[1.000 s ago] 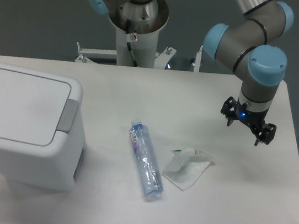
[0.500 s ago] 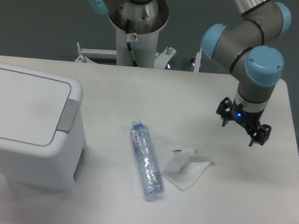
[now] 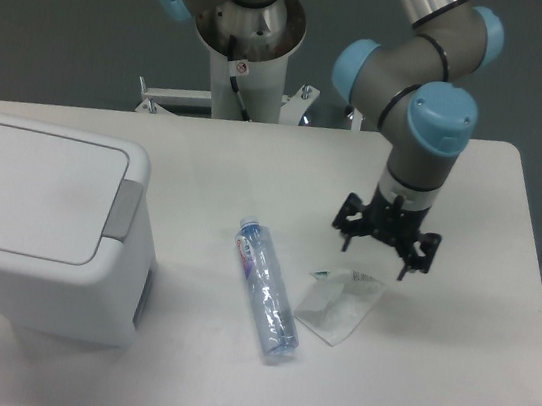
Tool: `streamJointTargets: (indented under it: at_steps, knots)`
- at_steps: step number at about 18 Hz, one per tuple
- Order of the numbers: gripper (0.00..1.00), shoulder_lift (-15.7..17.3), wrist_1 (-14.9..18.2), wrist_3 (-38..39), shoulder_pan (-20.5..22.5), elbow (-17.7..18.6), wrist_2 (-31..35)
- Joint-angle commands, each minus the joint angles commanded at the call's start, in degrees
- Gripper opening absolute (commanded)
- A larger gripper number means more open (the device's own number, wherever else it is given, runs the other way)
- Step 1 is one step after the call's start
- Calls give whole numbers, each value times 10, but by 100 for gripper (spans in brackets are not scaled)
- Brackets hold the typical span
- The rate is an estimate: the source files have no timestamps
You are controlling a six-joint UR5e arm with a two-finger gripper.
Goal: Open the trash can
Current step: 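Swing the gripper over the bottle to the trash can's grey lid button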
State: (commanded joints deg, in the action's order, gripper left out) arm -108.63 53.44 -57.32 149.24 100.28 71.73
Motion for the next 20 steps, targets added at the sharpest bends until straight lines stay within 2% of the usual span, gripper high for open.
streamJointTargets:
  at_steps: [2,4,7,9,20]
  knots:
    - [100,-1,0,46,-10,-4,-35]
    - [100,0,-1,150,-25,-21,-99]
    - [100,0,-2,233,-46,-41,-138]
    - [100,5,-2,257,-51,-54,-157]
    - [100,87,-2,351,-57,-56,-245]
